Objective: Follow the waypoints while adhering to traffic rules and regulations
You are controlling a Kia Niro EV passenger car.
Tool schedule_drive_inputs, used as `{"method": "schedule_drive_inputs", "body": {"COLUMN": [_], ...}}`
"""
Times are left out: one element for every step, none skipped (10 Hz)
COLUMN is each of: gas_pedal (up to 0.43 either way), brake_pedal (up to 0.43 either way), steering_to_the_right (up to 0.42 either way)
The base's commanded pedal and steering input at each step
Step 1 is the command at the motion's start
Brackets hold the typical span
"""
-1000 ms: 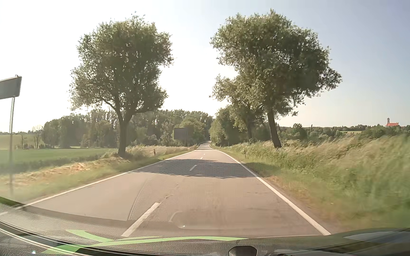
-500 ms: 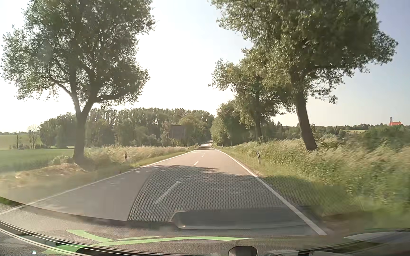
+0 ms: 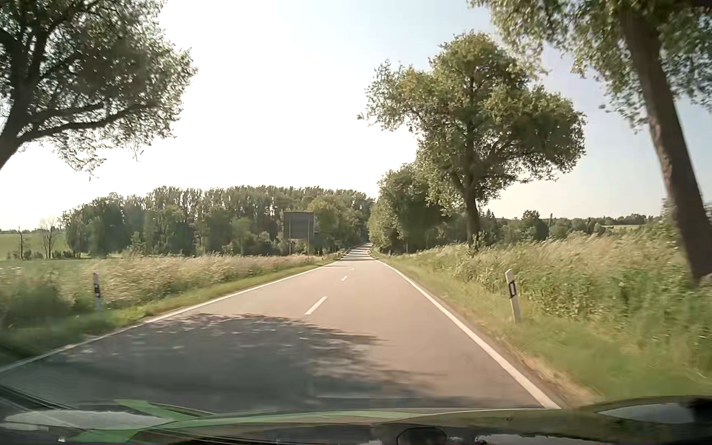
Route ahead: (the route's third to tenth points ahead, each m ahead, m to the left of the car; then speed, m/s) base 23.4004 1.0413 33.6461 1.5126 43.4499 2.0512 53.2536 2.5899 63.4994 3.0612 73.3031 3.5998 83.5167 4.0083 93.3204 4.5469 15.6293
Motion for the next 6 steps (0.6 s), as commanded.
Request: {"method": "schedule_drive_inputs", "body": {"gas_pedal": [0.008, 0.020, 0.020, 0.020, 0.020, 0.020], "brake_pedal": [0.000, 0.000, 0.000, 0.000, 0.000, 0.000], "steering_to_the_right": [-0.006, -0.006, -0.006, -0.006, -0.006, -0.006]}}
